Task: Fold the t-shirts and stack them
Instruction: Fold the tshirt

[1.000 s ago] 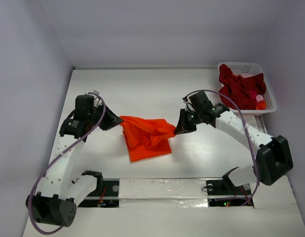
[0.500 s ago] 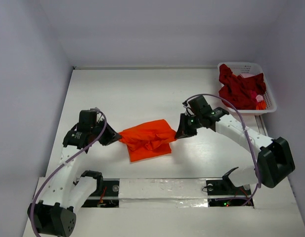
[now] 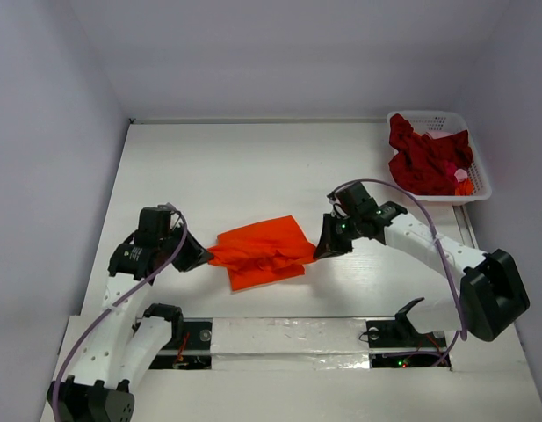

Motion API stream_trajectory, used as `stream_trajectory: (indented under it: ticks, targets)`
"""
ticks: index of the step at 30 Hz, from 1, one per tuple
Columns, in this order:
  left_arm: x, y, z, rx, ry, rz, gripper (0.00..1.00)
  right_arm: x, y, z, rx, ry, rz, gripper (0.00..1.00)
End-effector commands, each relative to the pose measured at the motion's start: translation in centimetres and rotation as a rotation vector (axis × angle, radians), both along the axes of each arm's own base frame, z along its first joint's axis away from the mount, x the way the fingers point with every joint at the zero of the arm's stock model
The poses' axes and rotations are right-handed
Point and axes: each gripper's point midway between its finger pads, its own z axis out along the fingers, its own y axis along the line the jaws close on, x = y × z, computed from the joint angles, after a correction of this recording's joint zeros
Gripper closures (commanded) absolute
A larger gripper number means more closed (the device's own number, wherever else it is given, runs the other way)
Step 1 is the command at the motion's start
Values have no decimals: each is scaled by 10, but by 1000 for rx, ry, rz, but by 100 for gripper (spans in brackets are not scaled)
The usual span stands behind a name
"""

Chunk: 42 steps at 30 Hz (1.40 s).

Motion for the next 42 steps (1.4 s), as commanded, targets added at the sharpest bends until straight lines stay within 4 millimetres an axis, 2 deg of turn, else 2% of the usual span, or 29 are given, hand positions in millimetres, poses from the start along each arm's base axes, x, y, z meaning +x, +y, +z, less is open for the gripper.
stream_trajectory:
  ticks: [1, 9, 18, 20, 21, 23, 28, 29, 32, 34, 36, 38, 39, 40, 41, 42]
  targets:
    - [-7, -5, 14, -40, -23, -10, 100, 5, 6, 12, 42, -57, -7, 100]
    - [-9, -20, 13, -128, 6, -34, 100, 5, 12, 11, 52, -44, 6, 100]
    - [-12, -23, 16, -140, 70, -46, 99, 6, 16, 18, 53, -45, 15, 99]
    - [-17, -21, 15, -121, 119, -46, 94, 5, 15, 17, 47, -40, 16, 78]
    - [-16, -19, 22, -107, 106, -60, 92, 6, 15, 15, 39, -38, 14, 70]
    - [-21, -16, 22, -85, 139, -67, 87, 5, 12, 13, 25, -34, 11, 56]
    - [-31, -14, 35, -73, 158, -75, 46, -1, 6, 8, -4, -12, 7, 30]
    - [-32, -14, 38, -76, 156, -78, 33, -1, 5, 8, -9, -12, 5, 23]
    - [-39, -13, 51, -75, 151, -87, 13, -2, 0, 14, -21, -34, -6, 21]
    - [-37, -15, 67, -87, 106, -96, 13, -1, -4, 22, -28, -61, -19, 21]
    - [-31, -14, 77, -83, 69, -80, 19, 3, -2, 35, -10, -95, -21, 24]
    - [-18, -14, 77, -78, 21, -73, 32, 11, 3, 49, 11, -129, -18, 33]
    - [-17, -16, 67, -93, 41, -66, 39, 15, 5, 52, 14, -141, -12, 37]
    - [-6, -21, 66, -121, 5, -72, 59, 20, 8, 51, 4, -137, -10, 50]
    - [0, -24, 62, -138, -6, -71, 68, 28, 13, 59, 13, -159, -7, 58]
    - [1, -27, 46, -154, 25, -58, 76, 33, 16, 60, 12, -165, 4, 65]
